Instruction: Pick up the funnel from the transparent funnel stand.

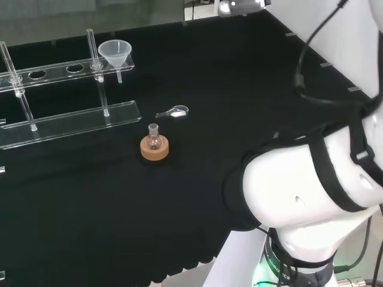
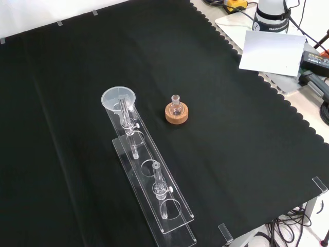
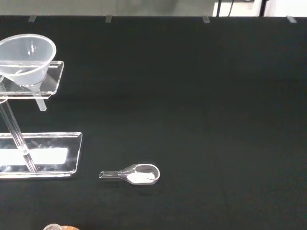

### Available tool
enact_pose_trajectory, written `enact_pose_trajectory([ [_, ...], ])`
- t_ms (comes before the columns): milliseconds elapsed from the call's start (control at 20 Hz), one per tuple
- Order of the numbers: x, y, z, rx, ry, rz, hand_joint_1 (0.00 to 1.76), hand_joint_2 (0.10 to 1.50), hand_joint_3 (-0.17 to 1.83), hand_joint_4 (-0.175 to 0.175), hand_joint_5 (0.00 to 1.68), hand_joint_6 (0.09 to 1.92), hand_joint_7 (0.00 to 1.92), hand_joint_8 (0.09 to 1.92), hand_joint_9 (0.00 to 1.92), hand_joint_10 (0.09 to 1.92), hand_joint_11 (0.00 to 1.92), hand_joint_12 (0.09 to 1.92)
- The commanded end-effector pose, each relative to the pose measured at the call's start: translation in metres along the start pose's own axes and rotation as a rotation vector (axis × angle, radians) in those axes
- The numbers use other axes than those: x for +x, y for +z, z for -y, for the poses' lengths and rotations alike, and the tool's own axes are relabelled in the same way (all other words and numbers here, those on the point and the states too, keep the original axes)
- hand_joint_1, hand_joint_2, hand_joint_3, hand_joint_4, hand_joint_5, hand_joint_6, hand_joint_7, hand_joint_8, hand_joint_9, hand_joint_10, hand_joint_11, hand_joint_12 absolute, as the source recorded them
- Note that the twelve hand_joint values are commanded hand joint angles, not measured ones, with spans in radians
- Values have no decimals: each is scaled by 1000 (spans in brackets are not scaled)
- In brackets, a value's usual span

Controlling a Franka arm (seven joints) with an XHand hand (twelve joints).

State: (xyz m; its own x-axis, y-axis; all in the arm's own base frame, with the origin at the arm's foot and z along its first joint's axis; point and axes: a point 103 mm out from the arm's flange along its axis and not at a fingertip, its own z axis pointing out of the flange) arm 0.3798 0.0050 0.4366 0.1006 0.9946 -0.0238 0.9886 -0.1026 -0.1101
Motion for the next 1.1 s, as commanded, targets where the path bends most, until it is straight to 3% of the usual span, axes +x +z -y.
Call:
enact_pose_trajectory([
  [50, 22, 18, -88, 32, -97, 25, 86, 1087, 384, 40, 117, 87, 58, 390, 158, 592, 0, 1330],
  [600, 82, 58, -149, 121, -184, 79, 409, 926, 341, 31, 106, 87, 47, 468, 171, 650, 0, 1381],
  [1100, 127, 74, -175, 216, -196, 147, 549, 790, 382, 28, 67, 87, 0, 449, 159, 710, 142, 1448],
])
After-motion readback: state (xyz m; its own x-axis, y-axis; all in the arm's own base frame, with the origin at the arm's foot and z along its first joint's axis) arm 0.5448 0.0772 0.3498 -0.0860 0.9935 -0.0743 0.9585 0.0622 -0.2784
